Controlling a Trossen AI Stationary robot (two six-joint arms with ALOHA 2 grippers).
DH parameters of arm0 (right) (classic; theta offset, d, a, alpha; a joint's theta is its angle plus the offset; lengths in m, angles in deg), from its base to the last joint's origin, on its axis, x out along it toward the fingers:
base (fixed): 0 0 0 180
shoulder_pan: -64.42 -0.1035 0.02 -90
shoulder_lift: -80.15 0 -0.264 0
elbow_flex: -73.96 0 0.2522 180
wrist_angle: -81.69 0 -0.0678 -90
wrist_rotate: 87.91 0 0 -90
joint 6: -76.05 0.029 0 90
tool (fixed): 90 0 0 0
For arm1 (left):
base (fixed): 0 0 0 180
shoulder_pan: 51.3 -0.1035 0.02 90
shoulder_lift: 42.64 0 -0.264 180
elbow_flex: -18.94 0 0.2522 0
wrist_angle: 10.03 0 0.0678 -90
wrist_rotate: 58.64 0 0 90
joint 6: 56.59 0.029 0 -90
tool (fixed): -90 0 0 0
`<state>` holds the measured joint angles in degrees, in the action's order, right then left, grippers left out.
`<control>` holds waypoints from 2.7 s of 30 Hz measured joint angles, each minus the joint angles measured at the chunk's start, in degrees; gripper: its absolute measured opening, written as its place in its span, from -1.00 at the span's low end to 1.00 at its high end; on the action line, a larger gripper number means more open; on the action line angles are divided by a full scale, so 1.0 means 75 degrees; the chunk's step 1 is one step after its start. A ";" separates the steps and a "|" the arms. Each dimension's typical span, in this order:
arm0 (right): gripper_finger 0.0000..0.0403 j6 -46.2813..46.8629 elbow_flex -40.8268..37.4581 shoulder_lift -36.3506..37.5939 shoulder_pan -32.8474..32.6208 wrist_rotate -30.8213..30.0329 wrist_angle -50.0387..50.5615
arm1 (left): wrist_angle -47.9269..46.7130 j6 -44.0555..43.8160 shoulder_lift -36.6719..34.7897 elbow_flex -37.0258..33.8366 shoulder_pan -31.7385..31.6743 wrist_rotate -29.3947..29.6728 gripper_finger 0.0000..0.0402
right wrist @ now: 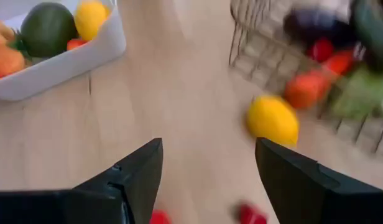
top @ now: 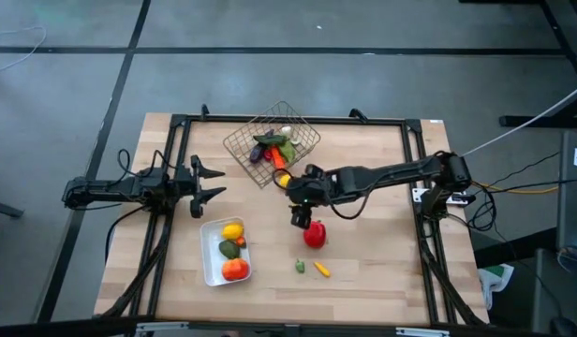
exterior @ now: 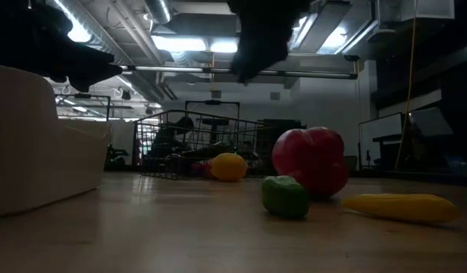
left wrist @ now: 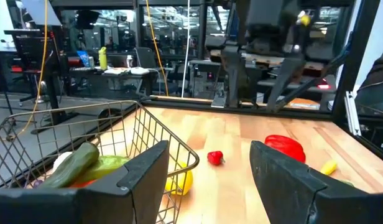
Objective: Sort produce into baskets
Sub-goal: Put the big red bell pepper into the gold wire basket
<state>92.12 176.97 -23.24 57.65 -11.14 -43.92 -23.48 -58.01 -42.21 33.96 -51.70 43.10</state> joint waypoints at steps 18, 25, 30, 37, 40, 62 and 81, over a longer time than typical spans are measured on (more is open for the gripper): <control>0.27 0.6656 0.0000 0.0022 0.0007 0.1414 0.1495 | 0.0000 -0.0012 0.0000 0.0003 0.0000 0.0000 0.10; 0.27 0.7726 0.0000 -0.0106 -0.0002 0.2308 0.1986 | 0.0000 -0.0012 0.0000 0.0003 0.0000 0.0000 0.10; 0.27 0.8416 0.0000 -0.0294 -0.0124 0.2563 0.1939 | 0.0000 -0.0010 -0.0003 0.0003 0.0002 0.0001 0.10; 0.27 0.9878 -0.0003 -0.0494 -0.0464 0.2830 0.1929 | 0.0000 -0.0010 0.0000 0.0003 0.0000 0.0001 0.10; 0.27 1.0743 -0.0003 -0.0494 -0.0622 0.2858 0.1936 | 0.0000 -0.0010 -0.0002 0.0003 0.0000 0.0002 0.10; 0.78 1.1416 -0.0003 -0.0494 -0.0849 0.2482 0.2138 | 0.0000 -0.0010 0.0000 0.0003 0.0000 0.0001 0.10; 0.96 1.1419 -0.0003 -0.0957 -0.0844 0.2071 0.2063 | -0.0002 -0.0007 0.0018 0.0005 0.0000 0.0000 0.10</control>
<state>177.76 176.95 -30.41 51.32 4.39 -28.44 -23.49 -58.06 -42.08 34.00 -51.71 43.11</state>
